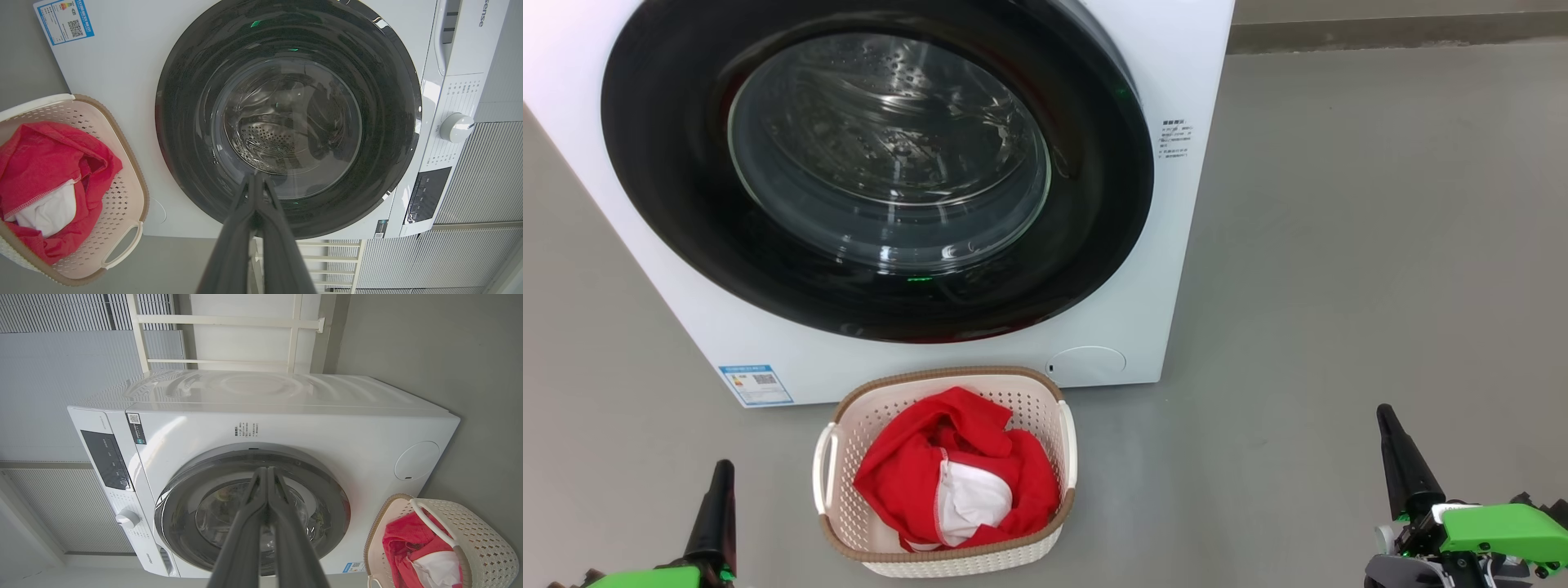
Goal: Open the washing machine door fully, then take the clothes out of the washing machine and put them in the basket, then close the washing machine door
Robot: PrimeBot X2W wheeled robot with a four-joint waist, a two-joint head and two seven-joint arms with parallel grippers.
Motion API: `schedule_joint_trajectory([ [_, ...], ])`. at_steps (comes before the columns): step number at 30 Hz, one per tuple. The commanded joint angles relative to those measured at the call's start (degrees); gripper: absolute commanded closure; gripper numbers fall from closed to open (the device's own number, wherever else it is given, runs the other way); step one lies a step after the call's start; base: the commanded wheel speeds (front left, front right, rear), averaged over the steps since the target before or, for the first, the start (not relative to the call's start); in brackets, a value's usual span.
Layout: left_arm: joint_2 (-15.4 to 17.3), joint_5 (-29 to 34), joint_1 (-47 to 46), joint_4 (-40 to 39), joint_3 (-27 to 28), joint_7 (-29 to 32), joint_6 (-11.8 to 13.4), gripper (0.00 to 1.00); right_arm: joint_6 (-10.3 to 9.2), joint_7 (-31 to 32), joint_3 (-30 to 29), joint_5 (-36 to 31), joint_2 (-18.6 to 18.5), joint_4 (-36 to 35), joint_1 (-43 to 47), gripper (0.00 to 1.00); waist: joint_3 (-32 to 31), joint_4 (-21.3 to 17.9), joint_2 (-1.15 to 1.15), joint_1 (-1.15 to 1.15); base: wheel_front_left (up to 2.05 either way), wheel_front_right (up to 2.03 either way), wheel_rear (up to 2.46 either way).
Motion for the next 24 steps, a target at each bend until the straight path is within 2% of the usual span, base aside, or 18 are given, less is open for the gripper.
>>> schedule_joint_trajectory([
  [1, 0.89, -0.16, -2.2, -1.09, 1.9, 0.29, -0.6, 1.0, -0.05, 0.42, 1.32, 0.13, -0.08, -1.74, -0.59, 1.0, 0.0, 0.0, 0.0, 0.0, 0.0, 0.0, 0.0],
  [24, 0.88, -0.17, -2.19, -1.09, 1.89, 0.29, -0.6, 1.0, -0.05, 0.46, 1.27, 0.09, -0.04, -1.74, -0.59, 1.0, 0.0, 0.0, 0.0, 0.0, 0.0, 0.0, 0.0],
])
